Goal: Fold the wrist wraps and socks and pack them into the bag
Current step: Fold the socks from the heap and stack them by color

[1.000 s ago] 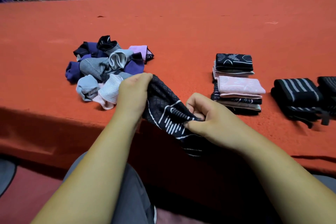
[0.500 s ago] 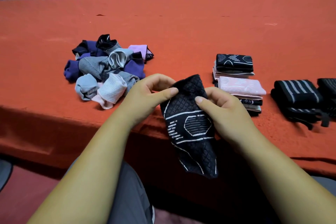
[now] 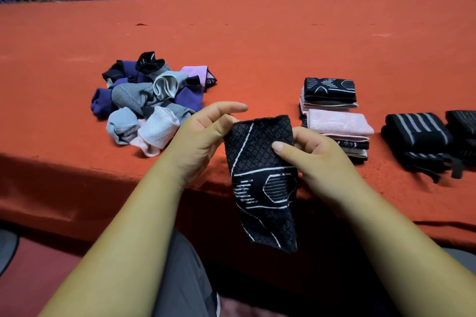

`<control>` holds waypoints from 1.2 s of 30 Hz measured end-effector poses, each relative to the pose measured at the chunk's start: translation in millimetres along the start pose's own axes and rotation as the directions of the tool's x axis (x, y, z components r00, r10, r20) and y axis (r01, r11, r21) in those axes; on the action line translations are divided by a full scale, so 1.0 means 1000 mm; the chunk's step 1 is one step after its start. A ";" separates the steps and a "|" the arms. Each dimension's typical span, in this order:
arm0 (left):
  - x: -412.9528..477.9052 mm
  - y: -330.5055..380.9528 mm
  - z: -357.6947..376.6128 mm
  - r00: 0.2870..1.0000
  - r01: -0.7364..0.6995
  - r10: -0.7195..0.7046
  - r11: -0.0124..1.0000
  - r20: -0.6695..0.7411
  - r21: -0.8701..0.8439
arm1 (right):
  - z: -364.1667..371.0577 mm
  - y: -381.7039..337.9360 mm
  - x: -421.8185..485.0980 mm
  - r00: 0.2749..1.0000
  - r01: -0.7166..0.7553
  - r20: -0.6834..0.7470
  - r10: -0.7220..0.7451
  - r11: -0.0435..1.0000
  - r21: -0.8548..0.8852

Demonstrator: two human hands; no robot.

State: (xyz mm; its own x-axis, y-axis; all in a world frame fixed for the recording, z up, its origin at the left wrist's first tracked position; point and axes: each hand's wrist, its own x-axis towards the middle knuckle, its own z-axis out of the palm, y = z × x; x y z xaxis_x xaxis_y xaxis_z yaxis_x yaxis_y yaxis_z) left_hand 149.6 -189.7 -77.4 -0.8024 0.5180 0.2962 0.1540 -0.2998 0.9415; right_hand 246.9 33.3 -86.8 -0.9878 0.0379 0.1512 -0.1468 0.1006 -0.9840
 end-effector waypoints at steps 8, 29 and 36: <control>0.001 -0.006 -0.006 0.993 0.104 -0.104 0.995 -0.051 -0.002 | -0.005 0.005 0.005 0.999 -0.025 -0.028 0.032 0.977 0.211; -0.002 0.004 0.014 0.999 -0.028 0.028 0.999 -0.023 0.025 | -0.002 -0.010 -0.001 1.000 0.004 0.022 -0.004 1.000 0.008; -0.012 0.007 0.004 0.985 0.150 -0.159 0.980 0.062 0.127 | -0.011 -0.003 0.003 1.000 0.017 0.007 -0.018 0.999 0.050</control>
State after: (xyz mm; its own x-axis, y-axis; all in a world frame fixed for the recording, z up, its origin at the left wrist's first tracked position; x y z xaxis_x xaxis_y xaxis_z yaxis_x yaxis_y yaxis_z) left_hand 162.5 -194.4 -73.5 -0.7794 0.6077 0.1523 0.1038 -0.1144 0.9880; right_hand 244.7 43.9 -82.5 -0.9853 0.0289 0.1681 -0.1665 0.0518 -0.9847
